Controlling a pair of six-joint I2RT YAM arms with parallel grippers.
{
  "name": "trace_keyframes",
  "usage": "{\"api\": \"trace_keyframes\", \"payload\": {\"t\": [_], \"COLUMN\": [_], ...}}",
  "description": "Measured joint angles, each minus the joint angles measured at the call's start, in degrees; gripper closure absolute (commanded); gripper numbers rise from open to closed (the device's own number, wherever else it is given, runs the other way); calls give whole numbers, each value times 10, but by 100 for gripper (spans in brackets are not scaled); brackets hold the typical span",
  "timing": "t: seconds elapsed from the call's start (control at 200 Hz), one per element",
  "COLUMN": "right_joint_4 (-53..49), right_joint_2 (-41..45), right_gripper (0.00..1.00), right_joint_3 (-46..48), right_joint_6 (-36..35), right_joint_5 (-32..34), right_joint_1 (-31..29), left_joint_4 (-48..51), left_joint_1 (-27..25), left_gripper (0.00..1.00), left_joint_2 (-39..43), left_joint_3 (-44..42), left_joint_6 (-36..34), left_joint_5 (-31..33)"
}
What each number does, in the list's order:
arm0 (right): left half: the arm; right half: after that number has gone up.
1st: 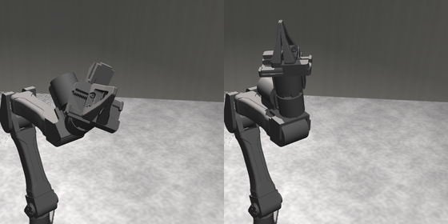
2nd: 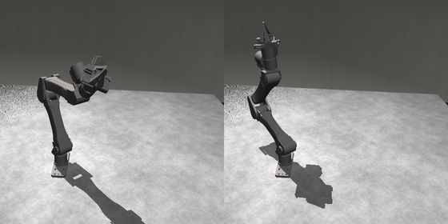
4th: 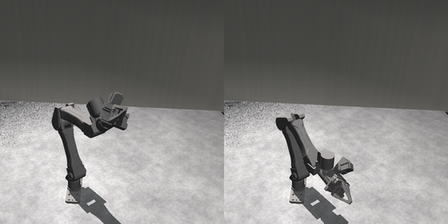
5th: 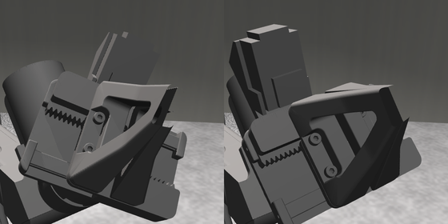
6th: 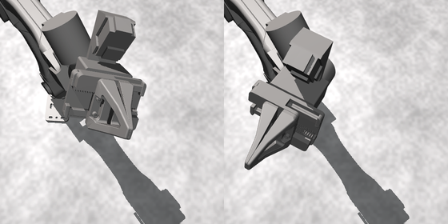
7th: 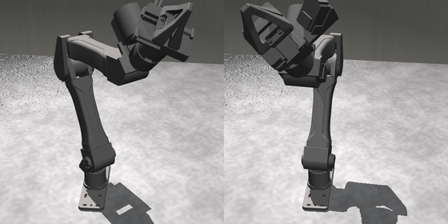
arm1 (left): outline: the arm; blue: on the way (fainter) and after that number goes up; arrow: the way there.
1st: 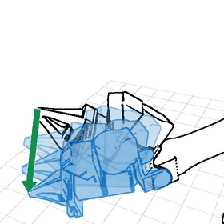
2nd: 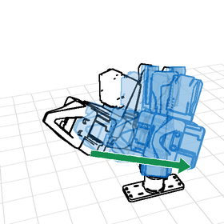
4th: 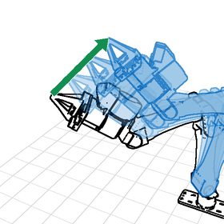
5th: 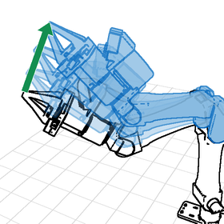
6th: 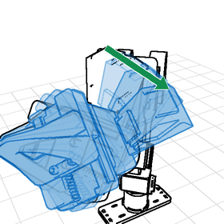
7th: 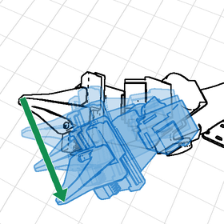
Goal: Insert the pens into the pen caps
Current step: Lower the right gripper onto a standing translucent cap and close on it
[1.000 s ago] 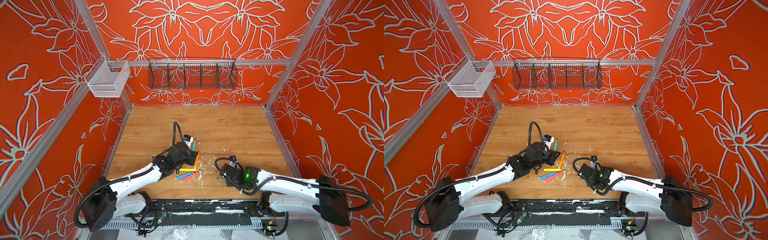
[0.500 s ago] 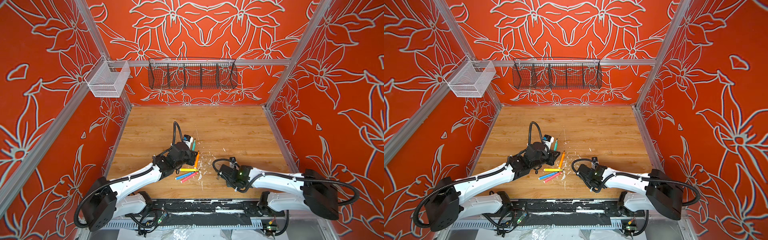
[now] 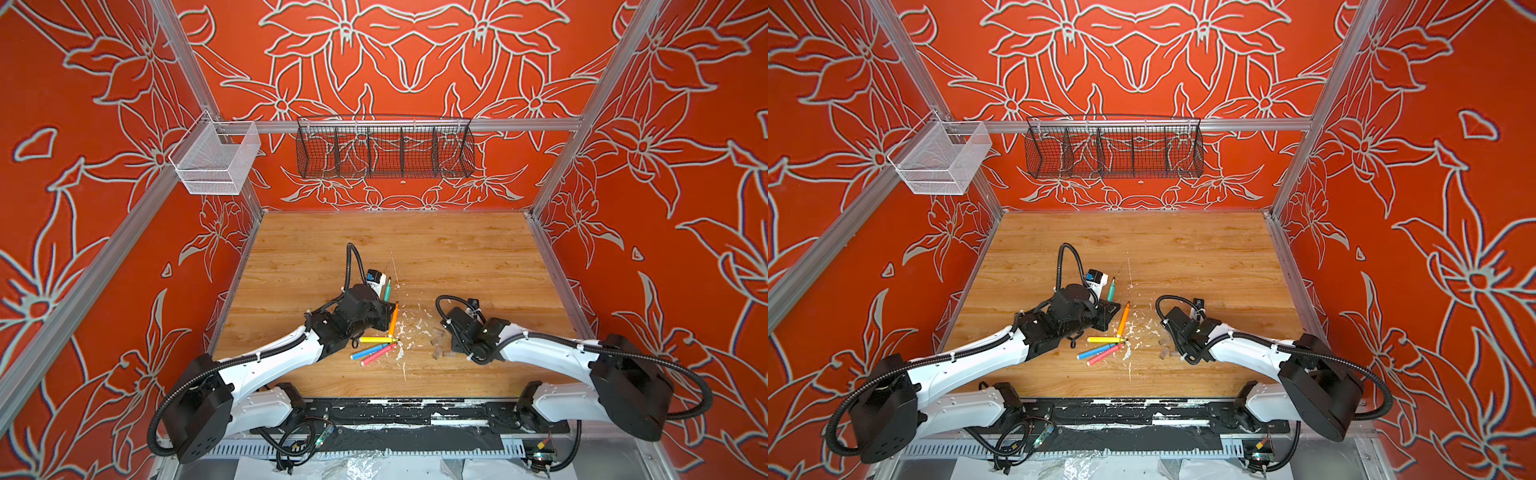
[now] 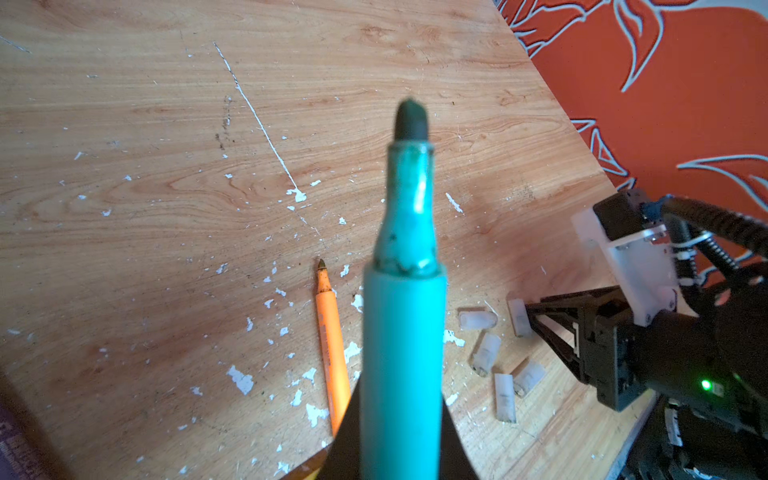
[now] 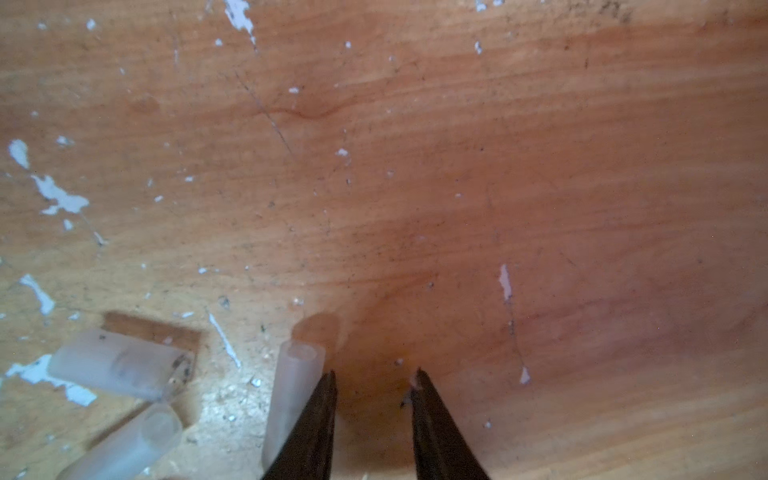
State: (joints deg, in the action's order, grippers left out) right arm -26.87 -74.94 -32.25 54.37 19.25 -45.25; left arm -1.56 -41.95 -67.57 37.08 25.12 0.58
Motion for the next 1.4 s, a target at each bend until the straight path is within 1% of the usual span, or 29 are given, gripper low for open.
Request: {"api": "trace_keyframes", "payload": {"t": [0.09, 0.185, 0.28, 0.365, 0.465, 0.586, 0.696, 0.836, 1.016, 1.286, 1.401], "right_joint_4": [1, -15, -38, -51, -55, -50, -45, -39, -37, -37, -37], "right_joint_2": [1, 10, 56, 117, 179, 203, 177, 107, 37, -27, -52], "right_gripper": [70, 70, 70, 66, 58, 54, 54, 54, 57, 60, 65], "right_joint_3": [0, -1, -1, -2, -2, -2, -4, -18, -45, -68, -77], "right_joint_6": [-5, -10, -15, -17, -20, -26, -28, -30, -32, -36, -40], "right_joint_5": [0, -1, -2, -3, -11, -26, -38, -51, -54, -54, -54], "right_joint_1": [5, 6, 7, 7, 7, 7, 7, 7, 7, 7, 7], "left_joint_4": [0, 0, 0, 0, 0, -2, -5, -7, -7, -7, -7], "left_joint_1": [0, 0, 0, 0, 0, 0, 0, 0, 0, 0, 0], "left_gripper": [100, 100, 100, 100, 100, 100, 100, 100, 100, 100, 100], "left_joint_2": [1, 5, 8, 8, 10, 20, 31, 38, 38, 39, 43], "left_joint_3": [0, 0, 0, 0, 0, -5, -11, -16, -16, -16, -16], "left_joint_6": [0, 0, 0, 0, 0, 0, 0, 0, 0, 0, 0], "left_joint_5": [0, 0, 0, 0, 0, -4, -6, -6, -7, -7, -7]}}
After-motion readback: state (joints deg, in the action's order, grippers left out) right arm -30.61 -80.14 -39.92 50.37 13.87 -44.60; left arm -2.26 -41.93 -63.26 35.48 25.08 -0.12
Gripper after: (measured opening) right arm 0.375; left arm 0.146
